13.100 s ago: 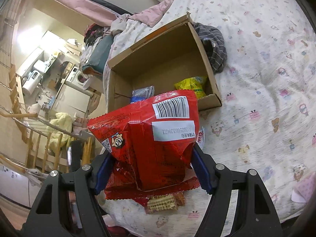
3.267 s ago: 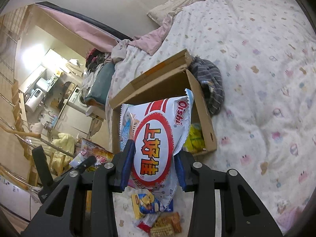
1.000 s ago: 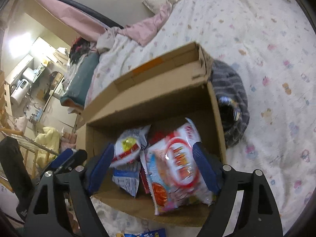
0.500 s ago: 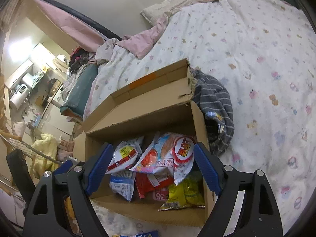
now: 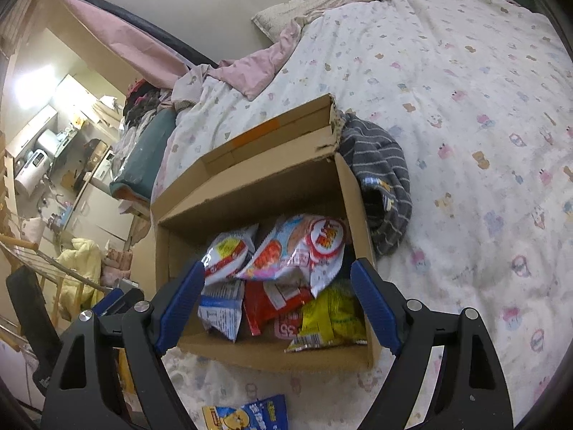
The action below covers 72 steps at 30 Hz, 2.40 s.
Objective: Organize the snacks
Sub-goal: 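Move both tools back over the remaining snack pile, then grasp the wafer bar with the right tool while the left tool grasps the blue bag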
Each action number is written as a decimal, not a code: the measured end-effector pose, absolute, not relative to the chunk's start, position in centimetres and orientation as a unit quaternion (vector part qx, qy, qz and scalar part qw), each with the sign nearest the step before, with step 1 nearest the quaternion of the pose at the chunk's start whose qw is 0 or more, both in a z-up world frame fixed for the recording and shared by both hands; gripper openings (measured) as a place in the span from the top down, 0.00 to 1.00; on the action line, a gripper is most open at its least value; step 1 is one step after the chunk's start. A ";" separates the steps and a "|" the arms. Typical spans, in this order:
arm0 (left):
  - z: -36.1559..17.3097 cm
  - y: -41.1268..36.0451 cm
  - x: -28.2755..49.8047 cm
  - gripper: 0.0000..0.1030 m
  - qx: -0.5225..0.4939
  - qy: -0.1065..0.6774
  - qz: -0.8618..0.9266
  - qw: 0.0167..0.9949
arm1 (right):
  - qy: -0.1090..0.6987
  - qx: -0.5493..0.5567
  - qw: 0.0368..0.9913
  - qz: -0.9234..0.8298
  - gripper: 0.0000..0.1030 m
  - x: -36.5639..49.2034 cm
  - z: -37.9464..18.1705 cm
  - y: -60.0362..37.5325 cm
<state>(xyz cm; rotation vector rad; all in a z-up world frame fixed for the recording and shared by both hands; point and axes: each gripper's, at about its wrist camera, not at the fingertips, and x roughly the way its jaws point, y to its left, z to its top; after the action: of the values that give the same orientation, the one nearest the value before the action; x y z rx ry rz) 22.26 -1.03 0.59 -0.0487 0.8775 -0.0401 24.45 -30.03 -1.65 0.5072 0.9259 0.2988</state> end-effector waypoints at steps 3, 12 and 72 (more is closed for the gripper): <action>1.1 -1.0 21.3 0.20 -0.031 0.422 -0.023 0.906 | 0.440 0.234 0.855 0.143 0.16 23.4 -1.3 -29.8; 0.5 -0.2 17.9 0.20 -0.027 0.438 -0.021 0.898 | 0.451 0.219 0.854 0.141 0.16 20.2 -1.5 -29.7; -4.0 1.5 12.1 0.20 -0.092 0.518 -0.038 0.850 | 0.527 -0.319 0.695 0.370 0.43 3.2 -13.0 -11.0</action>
<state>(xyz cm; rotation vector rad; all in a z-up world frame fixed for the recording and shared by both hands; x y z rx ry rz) 12.08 1.52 -4.02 -0.1938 1.0903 -0.0794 3.19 -10.98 -13.01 -0.7127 1.1755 0.8257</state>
